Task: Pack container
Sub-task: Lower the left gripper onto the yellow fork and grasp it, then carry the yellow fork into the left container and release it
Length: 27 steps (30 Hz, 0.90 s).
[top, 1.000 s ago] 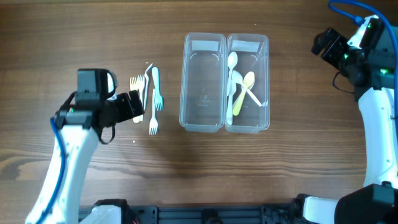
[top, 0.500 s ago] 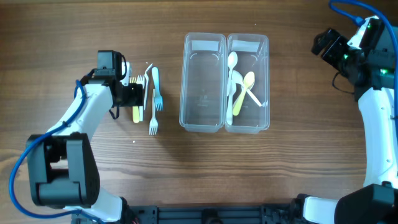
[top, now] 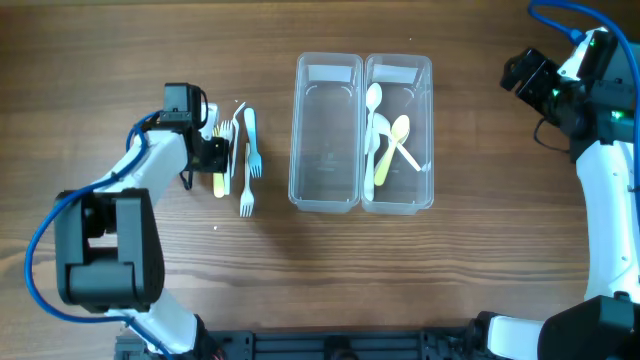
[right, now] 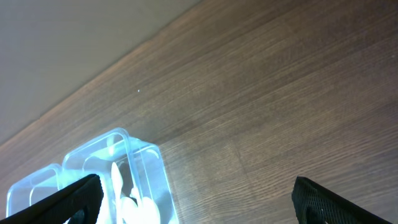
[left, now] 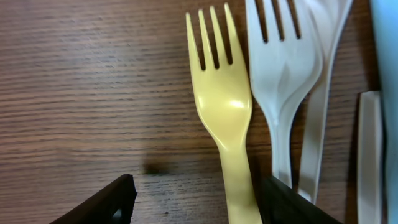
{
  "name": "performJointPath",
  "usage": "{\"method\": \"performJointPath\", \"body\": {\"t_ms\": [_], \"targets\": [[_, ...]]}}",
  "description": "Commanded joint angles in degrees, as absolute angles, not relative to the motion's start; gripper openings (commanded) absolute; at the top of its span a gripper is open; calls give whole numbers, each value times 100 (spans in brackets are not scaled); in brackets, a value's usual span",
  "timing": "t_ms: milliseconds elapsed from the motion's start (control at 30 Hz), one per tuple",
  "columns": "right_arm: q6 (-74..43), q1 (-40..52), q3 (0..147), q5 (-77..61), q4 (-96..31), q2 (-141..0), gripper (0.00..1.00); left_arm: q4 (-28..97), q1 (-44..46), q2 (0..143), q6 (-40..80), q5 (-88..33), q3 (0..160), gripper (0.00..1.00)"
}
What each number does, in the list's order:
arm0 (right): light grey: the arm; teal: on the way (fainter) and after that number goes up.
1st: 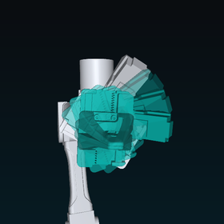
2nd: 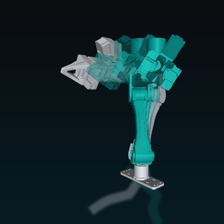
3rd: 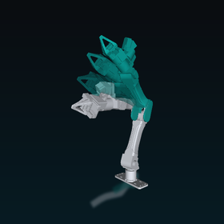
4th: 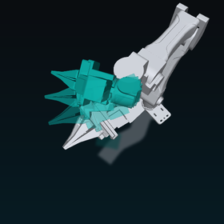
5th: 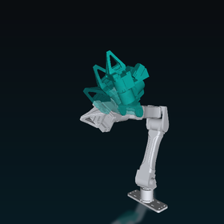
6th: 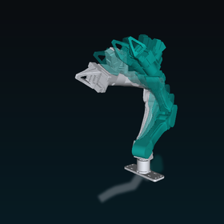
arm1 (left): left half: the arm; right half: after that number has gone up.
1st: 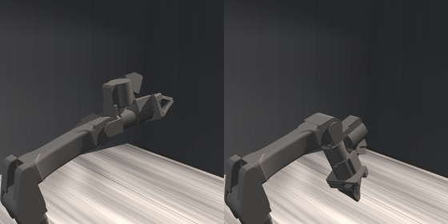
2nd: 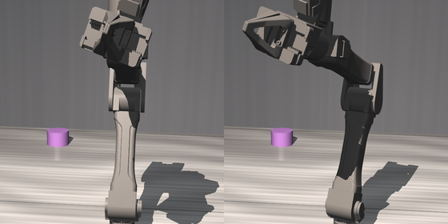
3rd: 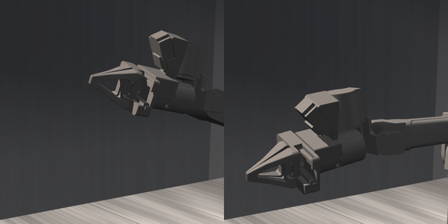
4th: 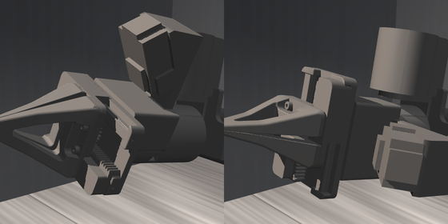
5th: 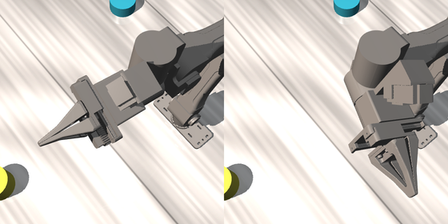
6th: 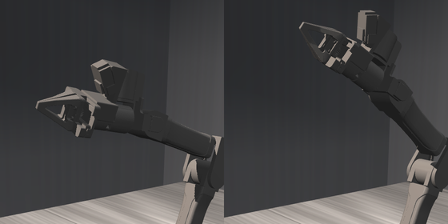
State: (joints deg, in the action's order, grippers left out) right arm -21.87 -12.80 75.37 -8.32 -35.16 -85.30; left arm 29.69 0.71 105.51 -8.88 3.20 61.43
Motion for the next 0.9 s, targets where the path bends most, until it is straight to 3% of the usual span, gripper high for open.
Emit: {"method": "performJointPath", "body": {"t_ms": [0,400,567,867], "targets": [[-2265,-1278,7542,-858,-3518,-8595,97,2906,165,10610,-705,429,6226,66],[-2268,-1278,7542,-858,-3531,-8595,96,3037,165,10910,-401,506,6215,34],[-2268,-1278,7542,-860,-3557,-8595,96,3192,165,10908,-399,504,6217,5],[-2416,-1278,7542,-899,-3562,-8595,95,3997,161,10805,-75,504,6648,4]]}}
